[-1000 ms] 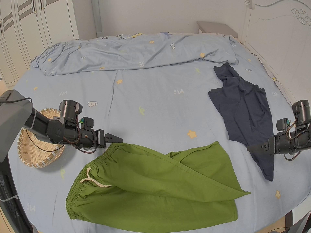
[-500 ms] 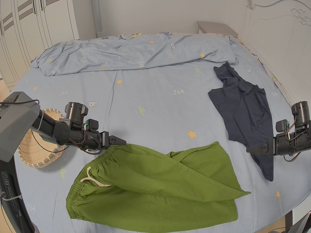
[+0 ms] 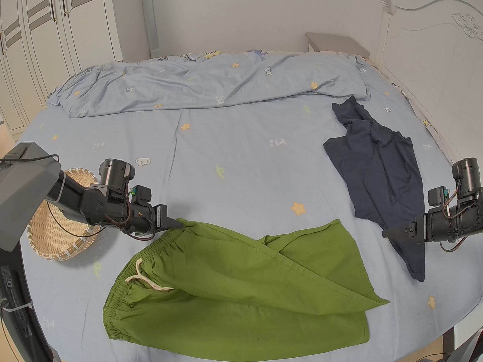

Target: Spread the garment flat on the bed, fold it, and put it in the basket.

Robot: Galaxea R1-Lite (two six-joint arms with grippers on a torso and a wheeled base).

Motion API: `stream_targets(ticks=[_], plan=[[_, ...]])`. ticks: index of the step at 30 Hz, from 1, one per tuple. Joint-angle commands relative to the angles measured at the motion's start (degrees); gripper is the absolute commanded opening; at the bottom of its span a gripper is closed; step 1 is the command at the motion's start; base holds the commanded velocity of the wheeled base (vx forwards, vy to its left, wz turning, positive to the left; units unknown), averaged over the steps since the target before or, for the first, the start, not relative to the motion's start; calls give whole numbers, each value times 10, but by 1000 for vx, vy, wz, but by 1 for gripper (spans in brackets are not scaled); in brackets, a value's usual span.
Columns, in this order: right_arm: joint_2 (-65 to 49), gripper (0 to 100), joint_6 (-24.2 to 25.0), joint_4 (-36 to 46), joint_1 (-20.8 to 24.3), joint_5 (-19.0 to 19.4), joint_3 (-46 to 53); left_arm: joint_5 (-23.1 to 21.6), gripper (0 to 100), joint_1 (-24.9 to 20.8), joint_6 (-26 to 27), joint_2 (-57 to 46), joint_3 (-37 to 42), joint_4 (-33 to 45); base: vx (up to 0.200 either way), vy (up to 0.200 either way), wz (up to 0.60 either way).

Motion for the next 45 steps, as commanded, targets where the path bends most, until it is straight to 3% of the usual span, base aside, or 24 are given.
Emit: stream_targets(ticks=[1, 8, 27, 45], plan=[[1, 100, 5, 0, -3, 0, -4, -3, 0, 21, -5, -54, 7, -1, 0, 0, 0], [45, 100, 7, 1, -6, 1, -5, -7, 0, 43, -10, -109, 37, -1, 0, 0, 0], [131, 100, 10, -46, 15, 7, 45, -6, 0, 51, -6, -101, 37, -2, 0, 0, 0], [140, 100, 42, -173, 60, 7, 99, -6, 0, 53, -6, -101, 36, -2, 0, 0, 0]])
